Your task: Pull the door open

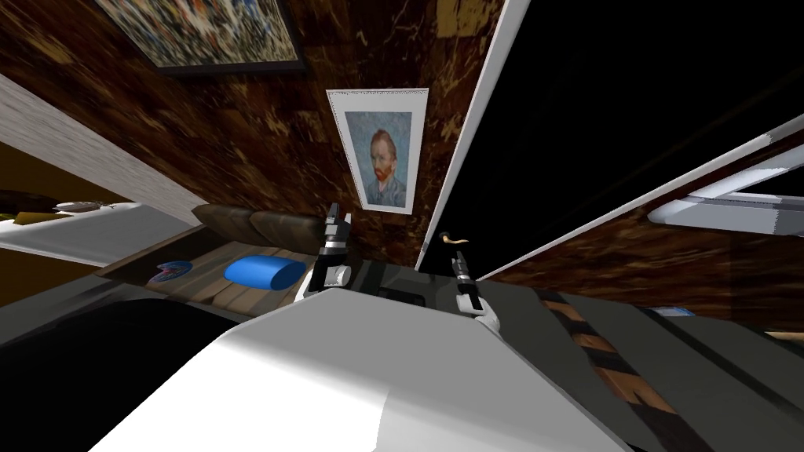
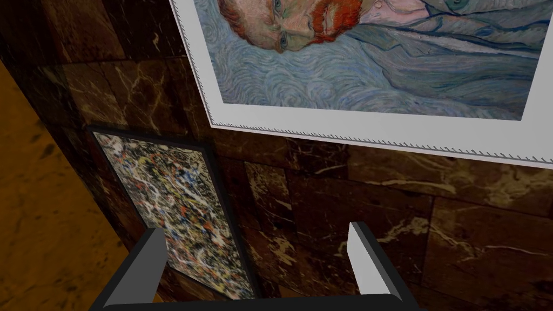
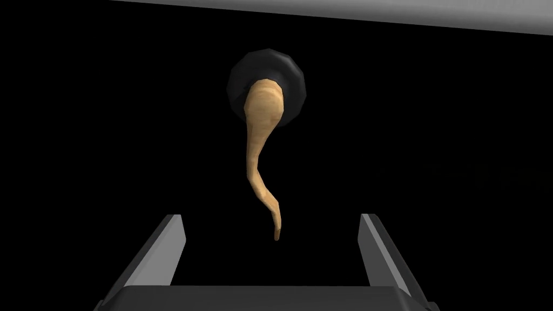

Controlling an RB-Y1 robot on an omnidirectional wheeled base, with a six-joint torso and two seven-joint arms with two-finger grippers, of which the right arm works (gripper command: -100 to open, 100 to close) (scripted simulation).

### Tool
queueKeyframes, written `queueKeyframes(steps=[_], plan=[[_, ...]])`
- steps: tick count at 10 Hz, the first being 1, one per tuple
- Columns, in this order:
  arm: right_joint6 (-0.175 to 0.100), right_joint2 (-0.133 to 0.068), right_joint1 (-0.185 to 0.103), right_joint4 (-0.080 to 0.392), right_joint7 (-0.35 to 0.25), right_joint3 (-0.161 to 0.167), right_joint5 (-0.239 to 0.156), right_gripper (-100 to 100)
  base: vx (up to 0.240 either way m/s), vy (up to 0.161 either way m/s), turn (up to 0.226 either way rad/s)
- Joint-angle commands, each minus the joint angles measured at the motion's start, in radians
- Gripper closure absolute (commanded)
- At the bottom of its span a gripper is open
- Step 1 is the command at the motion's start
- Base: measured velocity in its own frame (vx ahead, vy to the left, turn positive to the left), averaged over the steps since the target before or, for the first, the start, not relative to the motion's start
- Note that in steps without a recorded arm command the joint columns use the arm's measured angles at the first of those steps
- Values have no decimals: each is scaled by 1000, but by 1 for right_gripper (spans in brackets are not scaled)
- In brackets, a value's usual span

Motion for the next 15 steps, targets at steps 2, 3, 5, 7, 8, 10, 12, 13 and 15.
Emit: queueKeyframes(steps=[2,3,5,7,8,10,12,13,15], plan=[[-6,-4,-8,23,-1,0,0,-100,58,-15,39],[-11,-7,-10,33,-2,-7,-3,-100,26,0,95],[-31,-26,-14,83,-5,-54,-26,-100,128,30,305],[-51,-45,-19,132,-8,-101,-48,-100,194,6,374],[-51,-45,-19,132,-8,-101,-48,-100,119,-29,63],[-63,-56,-21,163,-11,-131,-62,-100,83,-20,151],[-57,-53,-18,148,-11,-120,-57,100,19,-7,2],[-57,-53,-18,148,-11,-120,-57,100,-21,6,-16],[-57,-53,-18,148,-11,-120,-57,100,-8,-1,5]])
